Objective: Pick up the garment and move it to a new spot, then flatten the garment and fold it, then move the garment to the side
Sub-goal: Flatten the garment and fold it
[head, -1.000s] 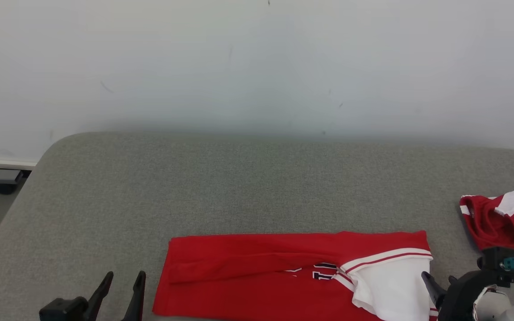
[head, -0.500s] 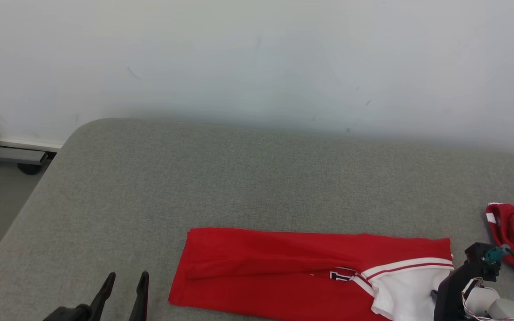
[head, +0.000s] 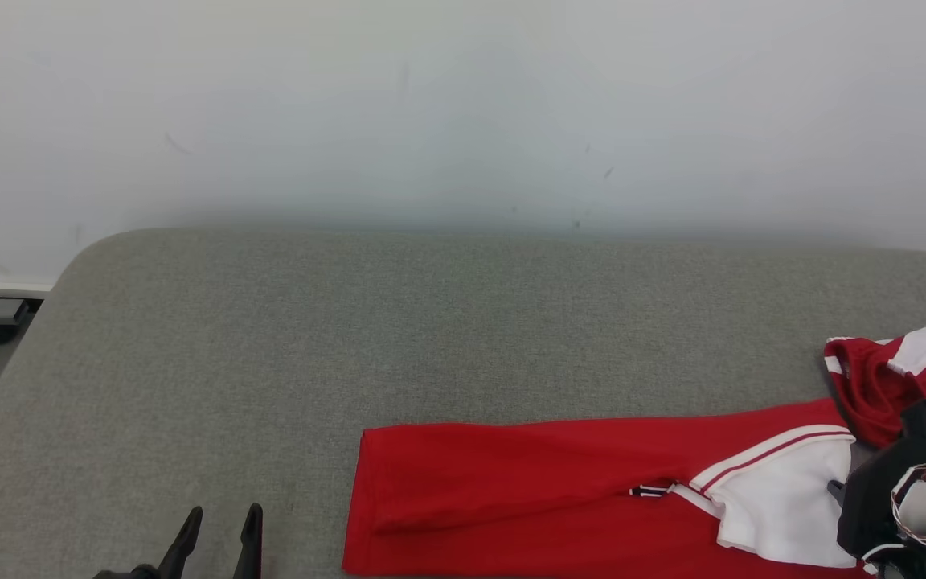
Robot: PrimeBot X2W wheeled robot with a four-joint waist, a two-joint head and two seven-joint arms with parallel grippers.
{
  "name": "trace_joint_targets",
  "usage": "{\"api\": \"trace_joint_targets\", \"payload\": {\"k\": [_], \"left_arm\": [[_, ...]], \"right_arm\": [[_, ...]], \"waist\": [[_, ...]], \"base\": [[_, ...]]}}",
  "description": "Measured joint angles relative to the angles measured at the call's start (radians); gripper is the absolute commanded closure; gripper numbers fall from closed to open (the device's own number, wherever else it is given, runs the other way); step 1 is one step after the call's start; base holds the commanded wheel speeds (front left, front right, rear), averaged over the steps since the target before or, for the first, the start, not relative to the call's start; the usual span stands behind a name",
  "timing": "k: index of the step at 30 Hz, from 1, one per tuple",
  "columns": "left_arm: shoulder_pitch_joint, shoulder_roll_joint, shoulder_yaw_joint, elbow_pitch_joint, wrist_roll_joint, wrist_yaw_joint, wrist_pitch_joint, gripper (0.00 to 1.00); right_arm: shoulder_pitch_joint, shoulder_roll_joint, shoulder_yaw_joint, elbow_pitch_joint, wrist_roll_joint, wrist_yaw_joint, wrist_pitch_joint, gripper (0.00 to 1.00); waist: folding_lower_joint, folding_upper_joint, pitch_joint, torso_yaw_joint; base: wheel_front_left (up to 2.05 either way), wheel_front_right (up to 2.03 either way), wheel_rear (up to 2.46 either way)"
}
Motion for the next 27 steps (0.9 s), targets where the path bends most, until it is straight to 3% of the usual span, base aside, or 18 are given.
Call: {"api": "trace_joint_targets", "payload": {"k": [3,5,9,10,17,27], "left_arm": [[0.001,-0.001,0.002,0.0,0.0,0.0,0.0,0.0],[0.001,-0.002,0.002,0.001,0.0,0.0,0.001,0.0],[0.001,-0.002,0.001,0.003,0.0,0.0,0.003,0.0],[0.0,-0.016,-0.017,0.01,0.004,0.0,0.012,0.0],[-0.002,-0.034,-0.035,0.017,0.005,0.0,0.023,0.0],[-0.041,-0.067,-0.069,0.034,0.012,-0.002,0.043,0.0]], "right_arm": [[0.0,0.008,-0.016,-0.023,0.023,0.021,0.001,1.0],[0.001,0.053,-0.056,-0.092,0.114,0.073,0.021,1.0],[0.003,0.081,-0.069,-0.163,0.172,0.091,0.064,1.0],[0.021,0.11,-0.075,-0.278,0.241,0.099,0.129,1.0],[0.033,0.146,-0.071,-0.385,0.293,0.095,0.197,1.0],[0.044,0.202,-0.055,-0.486,0.339,0.008,0.265,1.0]], "waist": [[0.0,0.0,0.002,-0.015],[0.0,0.0,0.0,-0.032],[0.0,0.0,-0.005,-0.037],[0.0,0.0,-0.013,-0.031],[0.0,0.0,-0.019,-0.006],[0.0,0.0,-0.015,0.072]], "base": [[0.0,0.0,0.0],[0.0,0.0,0.0],[0.0,0.0,0.0],[0.0,0.0,0.0],[0.0,0.0,0.0],[0.0,0.0,0.0]]}}
